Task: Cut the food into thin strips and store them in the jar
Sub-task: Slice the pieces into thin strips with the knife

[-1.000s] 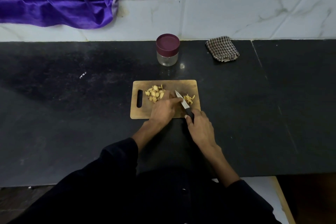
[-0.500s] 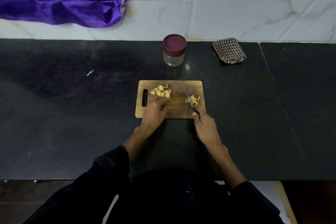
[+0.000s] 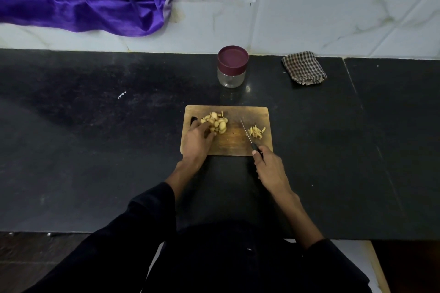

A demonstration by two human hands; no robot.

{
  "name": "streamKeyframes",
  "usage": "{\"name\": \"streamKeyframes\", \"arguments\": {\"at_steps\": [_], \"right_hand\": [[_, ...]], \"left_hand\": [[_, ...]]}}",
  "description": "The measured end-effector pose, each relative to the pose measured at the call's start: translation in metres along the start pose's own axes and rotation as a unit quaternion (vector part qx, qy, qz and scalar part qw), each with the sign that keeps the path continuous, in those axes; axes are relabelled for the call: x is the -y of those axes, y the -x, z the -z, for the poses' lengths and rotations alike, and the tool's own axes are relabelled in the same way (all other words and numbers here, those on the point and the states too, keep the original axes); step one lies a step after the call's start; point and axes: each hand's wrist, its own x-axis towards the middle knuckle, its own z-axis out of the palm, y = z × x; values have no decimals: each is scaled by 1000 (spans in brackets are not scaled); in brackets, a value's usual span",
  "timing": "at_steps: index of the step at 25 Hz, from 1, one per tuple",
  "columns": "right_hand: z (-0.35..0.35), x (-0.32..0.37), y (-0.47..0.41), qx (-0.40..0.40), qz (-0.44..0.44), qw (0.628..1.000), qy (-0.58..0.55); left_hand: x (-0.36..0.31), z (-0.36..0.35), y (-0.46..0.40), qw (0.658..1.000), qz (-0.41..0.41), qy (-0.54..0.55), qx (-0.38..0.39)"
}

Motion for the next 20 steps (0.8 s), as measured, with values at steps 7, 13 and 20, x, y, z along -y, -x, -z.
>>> {"name": "streamKeyframes", "arguments": {"at_steps": [7,13,20], "right_hand": [[0,-1,1,1,3,1000,-7],[2,-3,1,-7,-5,1000,-14],[4,-5,0,-14,0,1000,-25]], "left_hand": [[-1,3,-5,997,20,62,-39],[-37,-9,1,994,-101,32,-8],[-28,-25,14,983,-139,-92,79]]}}
